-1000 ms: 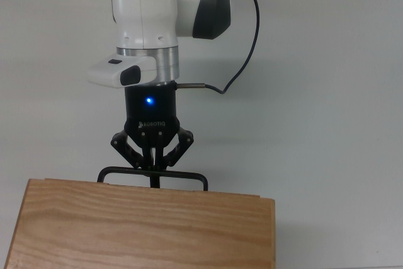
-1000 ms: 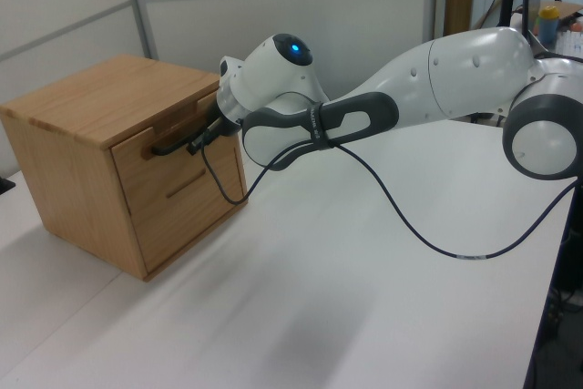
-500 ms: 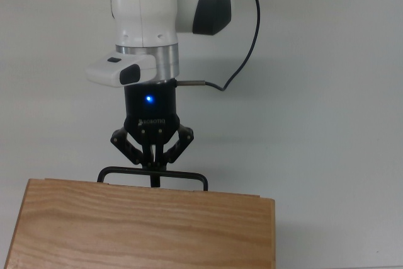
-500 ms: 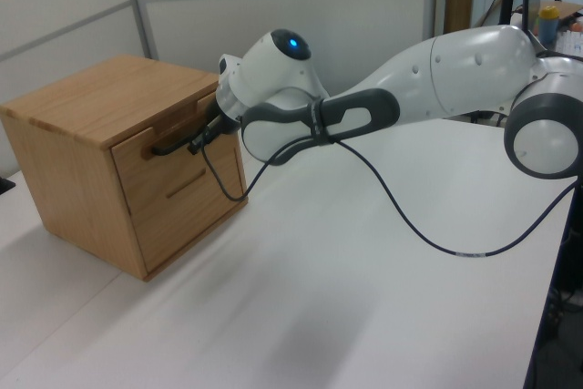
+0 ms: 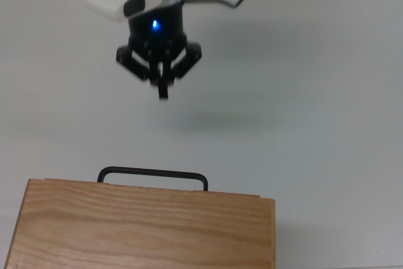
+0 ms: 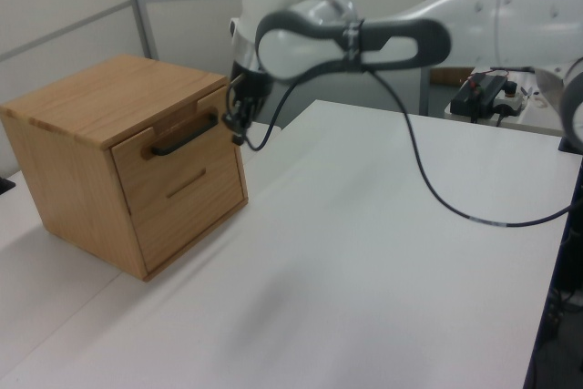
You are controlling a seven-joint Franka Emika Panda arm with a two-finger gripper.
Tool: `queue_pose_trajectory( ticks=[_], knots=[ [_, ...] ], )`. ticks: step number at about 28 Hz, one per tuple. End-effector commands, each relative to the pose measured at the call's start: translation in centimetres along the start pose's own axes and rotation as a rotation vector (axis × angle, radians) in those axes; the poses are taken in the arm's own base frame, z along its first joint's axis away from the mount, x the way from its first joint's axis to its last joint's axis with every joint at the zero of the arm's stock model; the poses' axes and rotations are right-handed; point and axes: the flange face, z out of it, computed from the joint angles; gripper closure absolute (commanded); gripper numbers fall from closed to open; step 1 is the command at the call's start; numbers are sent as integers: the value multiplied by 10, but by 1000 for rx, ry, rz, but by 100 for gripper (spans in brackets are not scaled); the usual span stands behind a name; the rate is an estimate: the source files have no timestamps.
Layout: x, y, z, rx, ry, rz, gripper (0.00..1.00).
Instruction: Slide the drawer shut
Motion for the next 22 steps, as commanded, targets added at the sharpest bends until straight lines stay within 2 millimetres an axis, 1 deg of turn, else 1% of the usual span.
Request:
queue_pose_trajectory(
  ticks=[1, 2, 3, 4, 5, 6, 7, 8, 9, 10, 15, 16, 17, 20, 21, 22],
  knots=[
    [-33, -19, -39, 9, -172, -11, 97],
    [-38, -19, -46, 11, -204, -10, 96],
    [-49, -20, -55, 12, -270, -10, 86],
    [-55, -22, -58, 11, -301, -13, 81],
    [-59, -22, -61, 11, -324, -12, 74],
    [-63, -24, -65, 12, -339, -13, 65],
    [-66, -27, -69, 11, -352, -13, 52],
    [-70, -32, -74, 6, -364, 0, 22],
    [-71, -33, -76, 4, -366, 11, 8],
    [-71, -32, -76, -2, -367, 24, 0],
    [-72, -30, -78, -12, -367, 36, 0],
    [-72, -28, -80, -13, -364, 39, 0],
    [-74, -26, -90, -16, -348, 45, 0],
    [-77, -22, -95, -17, -360, 56, 0],
    [-80, -21, -95, -18, -378, 60, 0],
    [-86, -20, -99, -21, -405, 73, 0]
  ],
)
